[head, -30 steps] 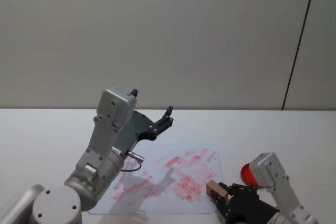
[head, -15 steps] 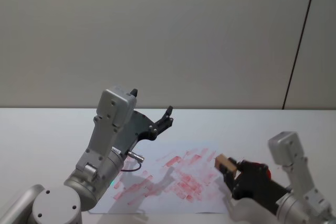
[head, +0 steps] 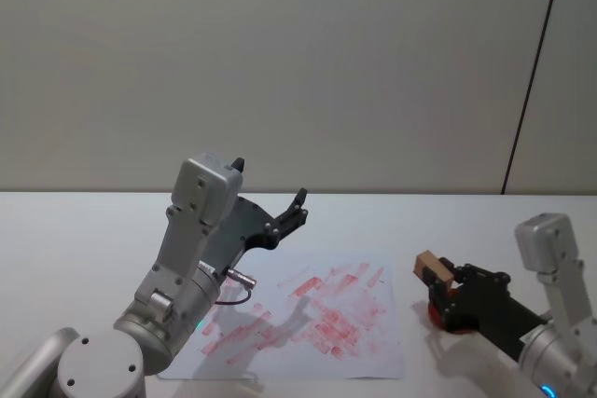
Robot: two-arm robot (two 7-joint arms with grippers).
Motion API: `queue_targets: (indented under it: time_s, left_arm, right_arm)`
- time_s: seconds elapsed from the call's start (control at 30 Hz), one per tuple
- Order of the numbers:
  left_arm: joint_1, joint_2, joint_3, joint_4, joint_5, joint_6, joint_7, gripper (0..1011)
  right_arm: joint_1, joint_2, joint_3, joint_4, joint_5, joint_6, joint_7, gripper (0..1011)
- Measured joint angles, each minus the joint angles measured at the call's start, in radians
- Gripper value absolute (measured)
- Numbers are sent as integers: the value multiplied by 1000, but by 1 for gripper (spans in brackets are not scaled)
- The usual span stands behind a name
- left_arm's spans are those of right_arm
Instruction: Use the one hand to pick up the stamp and affix it onto the A4 paper.
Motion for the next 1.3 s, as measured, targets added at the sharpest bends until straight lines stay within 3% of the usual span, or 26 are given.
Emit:
queue_targets:
  time_s: [0.43,1.3]
  left_arm:
    - [0,0,0,0,0,0,0,1003]
    - [0,0,0,0,0,0,0,1002]
  right_arm:
    - [14,7,16,40,7,29,-17,217]
    - [33,5,16,108,-27,50,-4,221]
